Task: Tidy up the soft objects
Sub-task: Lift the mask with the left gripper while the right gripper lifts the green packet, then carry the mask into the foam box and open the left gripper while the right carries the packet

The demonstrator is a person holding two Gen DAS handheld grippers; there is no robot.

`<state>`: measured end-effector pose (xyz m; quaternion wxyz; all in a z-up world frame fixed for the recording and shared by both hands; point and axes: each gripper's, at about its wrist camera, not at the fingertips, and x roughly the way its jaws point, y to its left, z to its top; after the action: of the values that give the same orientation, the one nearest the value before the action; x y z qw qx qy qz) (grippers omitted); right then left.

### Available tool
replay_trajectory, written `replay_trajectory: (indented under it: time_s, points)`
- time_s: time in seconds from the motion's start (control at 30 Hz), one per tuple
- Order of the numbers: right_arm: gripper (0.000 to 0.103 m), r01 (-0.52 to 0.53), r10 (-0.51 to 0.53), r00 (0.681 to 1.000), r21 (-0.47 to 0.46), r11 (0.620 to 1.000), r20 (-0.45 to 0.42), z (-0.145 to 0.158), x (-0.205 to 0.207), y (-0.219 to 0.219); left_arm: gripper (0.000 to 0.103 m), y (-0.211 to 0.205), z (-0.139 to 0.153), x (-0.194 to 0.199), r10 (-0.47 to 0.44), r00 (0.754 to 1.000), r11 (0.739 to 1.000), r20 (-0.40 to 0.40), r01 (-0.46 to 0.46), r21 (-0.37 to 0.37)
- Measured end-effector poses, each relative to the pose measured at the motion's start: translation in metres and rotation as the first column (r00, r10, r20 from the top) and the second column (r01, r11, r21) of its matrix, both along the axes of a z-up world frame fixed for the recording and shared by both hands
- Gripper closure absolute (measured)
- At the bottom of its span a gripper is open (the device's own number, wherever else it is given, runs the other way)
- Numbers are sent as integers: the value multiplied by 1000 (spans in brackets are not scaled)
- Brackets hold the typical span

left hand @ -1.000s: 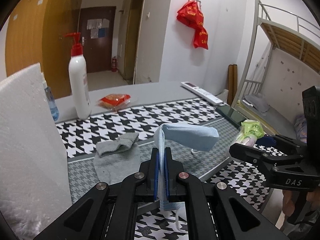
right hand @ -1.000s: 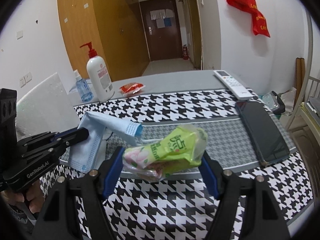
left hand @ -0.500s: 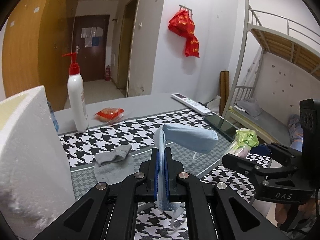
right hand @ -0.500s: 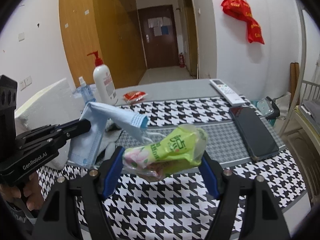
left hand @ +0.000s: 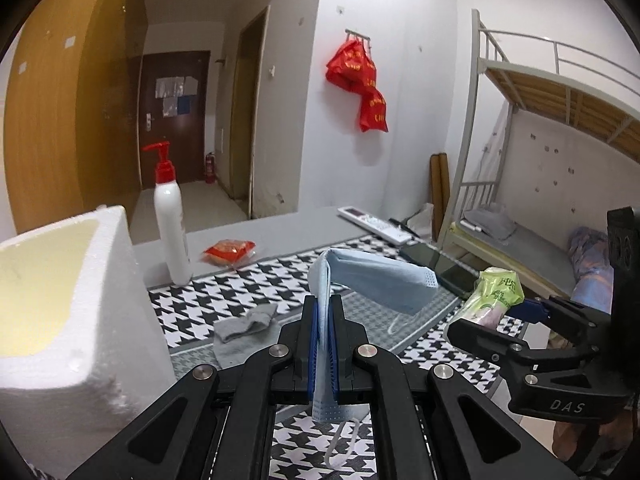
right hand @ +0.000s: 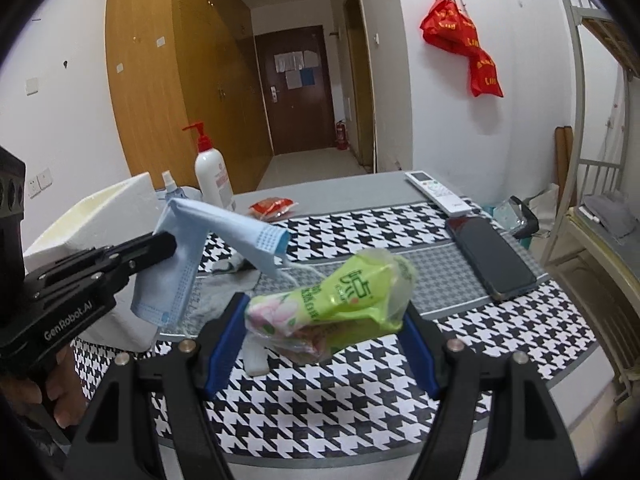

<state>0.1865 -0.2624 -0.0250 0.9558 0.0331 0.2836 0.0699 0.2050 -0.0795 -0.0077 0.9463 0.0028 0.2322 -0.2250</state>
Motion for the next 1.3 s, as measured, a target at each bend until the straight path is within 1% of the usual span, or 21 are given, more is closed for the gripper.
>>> replay_trajectory:
  time_s: [0.03,0.17,0.23,0.37,0.53,0.93,1.13,1.3]
  points:
    - [27,-4,4,1000,1,1000,6,2,-1,0,98,2,3,-1,16,1000,1000,16,-16,1]
    - [27,-40,40,998,6,999,38,9,-3,3,98,5,12,-3,46,999,999,29,-46,-13]
    - [27,-64,63,997,9,998,53,12,-1,3,98,3,15,-5,54,998,999,44,-54,-5]
    - [27,-75,76,994,-7,997,74,15,5,2,98,1,25,-9,66,996,998,67,-66,-10]
    - [27,-107,107,989,-5,994,102,26,9,1,98,6,37,-13,94,990,996,109,-94,-4]
    - [27,-124,122,980,1,992,154,41,1,8,98,14,49,-14,108,986,994,129,-109,-1]
    - [27,-130,126,977,12,991,171,46,1,10,98,19,55,-18,134,980,991,148,-136,3]
    - [27,-161,156,968,9,987,198,56,1,20,98,26,62,-21,154,974,988,168,-156,0]
